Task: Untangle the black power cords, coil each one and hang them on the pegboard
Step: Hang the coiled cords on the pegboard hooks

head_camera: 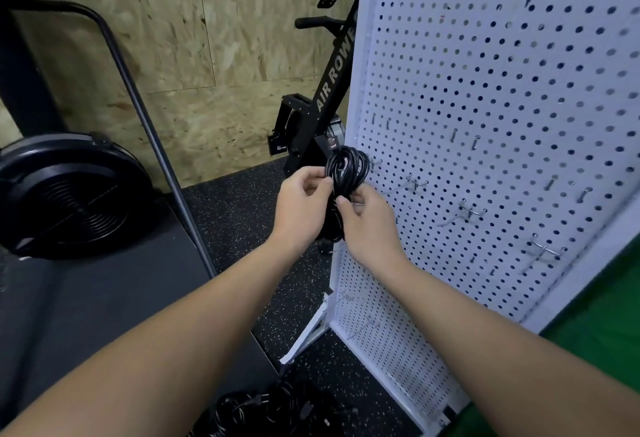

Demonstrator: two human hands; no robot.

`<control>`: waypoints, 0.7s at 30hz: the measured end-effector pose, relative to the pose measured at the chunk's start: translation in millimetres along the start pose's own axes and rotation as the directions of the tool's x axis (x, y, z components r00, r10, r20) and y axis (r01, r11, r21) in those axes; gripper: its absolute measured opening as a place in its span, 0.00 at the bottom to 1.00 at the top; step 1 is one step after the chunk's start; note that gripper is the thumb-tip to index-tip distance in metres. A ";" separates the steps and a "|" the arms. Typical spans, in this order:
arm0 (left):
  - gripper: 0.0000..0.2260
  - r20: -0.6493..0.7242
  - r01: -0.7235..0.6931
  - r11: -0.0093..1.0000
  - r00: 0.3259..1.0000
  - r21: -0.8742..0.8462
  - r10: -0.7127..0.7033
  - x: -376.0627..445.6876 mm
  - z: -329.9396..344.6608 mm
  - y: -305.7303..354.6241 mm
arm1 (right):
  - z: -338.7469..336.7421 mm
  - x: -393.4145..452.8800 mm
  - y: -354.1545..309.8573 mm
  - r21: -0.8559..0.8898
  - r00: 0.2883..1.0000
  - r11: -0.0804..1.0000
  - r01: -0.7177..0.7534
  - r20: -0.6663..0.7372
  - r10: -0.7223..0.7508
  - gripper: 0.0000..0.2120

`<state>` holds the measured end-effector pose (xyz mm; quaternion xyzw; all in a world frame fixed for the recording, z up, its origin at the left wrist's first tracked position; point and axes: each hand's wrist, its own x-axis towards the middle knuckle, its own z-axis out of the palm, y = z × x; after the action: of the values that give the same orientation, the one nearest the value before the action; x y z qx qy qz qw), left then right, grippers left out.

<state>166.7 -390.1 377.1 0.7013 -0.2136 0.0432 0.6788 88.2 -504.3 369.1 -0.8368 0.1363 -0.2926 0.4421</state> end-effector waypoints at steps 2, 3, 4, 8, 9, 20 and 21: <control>0.05 0.020 0.029 0.999 0.999 0.025 -0.030 0.5 4.2 -3.1 | -1.1 1.3 4.2 -0.029 0.999 0.999 -0.033 0.009 0.033 0.09; 0.05 0.035 0.044 0.998 0.998 0.034 -0.046 1.3 6.5 -5.3 | -2.3 2.4 6.1 -0.045 0.999 0.998 -0.048 0.018 0.049 0.09; 0.05 0.050 0.064 0.997 0.997 0.036 -0.066 2.7 8.8 -7.6 | -3.7 4.4 8.9 -0.066 0.998 0.996 -0.058 0.021 0.059 0.10; 0.09 0.089 0.098 0.994 0.991 0.048 -0.102 9.2 17.0 -15.7 | -10.8 4.0 12.1 -0.085 0.997 0.994 -0.075 0.014 0.076 0.14; 0.11 0.098 0.086 0.994 0.991 0.070 -0.092 11.0 18.8 -18.4 | -11.4 1.3 12.6 -0.107 0.997 0.991 -0.082 -0.017 0.081 0.16; 0.14 0.118 0.082 0.973 0.987 0.214 -0.110 -42.1 -24.4 -28.4 | -2.5 -66.6 -2.4 0.013 0.988 0.999 -0.039 0.149 0.036 0.06; 0.12 0.140 0.096 0.971 0.982 0.217 -0.128 -56.0 -38.1 -36.6 | 5.4 -76.8 1.9 0.019 0.981 0.999 -0.032 0.190 0.028 0.06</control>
<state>137.9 -340.0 326.2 0.7810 -0.2192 -0.0268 0.5842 30.8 -464.5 336.8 -0.8538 0.1029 -0.2064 0.4667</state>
